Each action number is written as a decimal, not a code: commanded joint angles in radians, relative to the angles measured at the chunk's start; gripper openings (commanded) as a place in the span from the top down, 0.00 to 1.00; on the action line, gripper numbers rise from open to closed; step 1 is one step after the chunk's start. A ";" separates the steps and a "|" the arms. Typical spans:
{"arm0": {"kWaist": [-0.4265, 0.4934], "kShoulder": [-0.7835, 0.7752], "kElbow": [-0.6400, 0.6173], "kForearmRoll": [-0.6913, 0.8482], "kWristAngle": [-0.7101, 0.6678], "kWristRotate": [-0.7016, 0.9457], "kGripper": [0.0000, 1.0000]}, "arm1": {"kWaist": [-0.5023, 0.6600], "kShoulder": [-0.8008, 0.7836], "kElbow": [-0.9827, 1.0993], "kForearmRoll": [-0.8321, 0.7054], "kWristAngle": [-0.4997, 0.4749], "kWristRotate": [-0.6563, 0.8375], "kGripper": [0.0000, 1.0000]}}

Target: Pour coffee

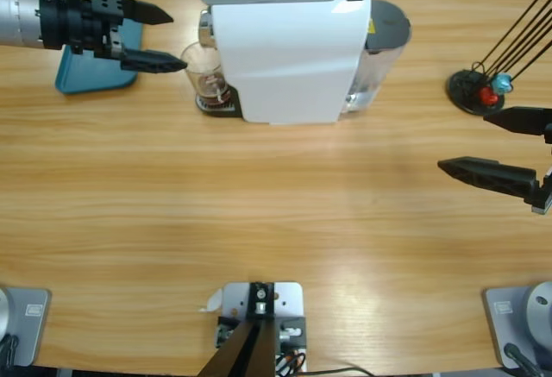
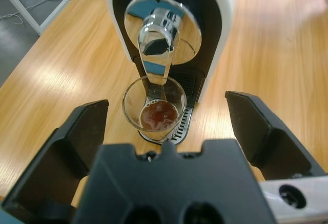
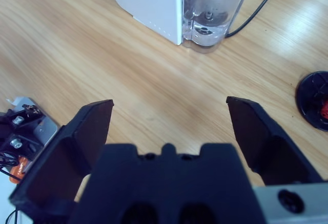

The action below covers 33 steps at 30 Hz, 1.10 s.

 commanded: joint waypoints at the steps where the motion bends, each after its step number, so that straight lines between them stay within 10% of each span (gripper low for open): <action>1: -0.002 0.095 -0.011 0.011 0.009 0.022 0.00 | 0.009 0.020 0.036 -0.005 0.004 0.016 0.00; 33: -0.067 0.223 -0.082 0.001 0.077 0.020 0.00 | 0.009 0.038 0.039 -0.016 0.004 0.016 0.00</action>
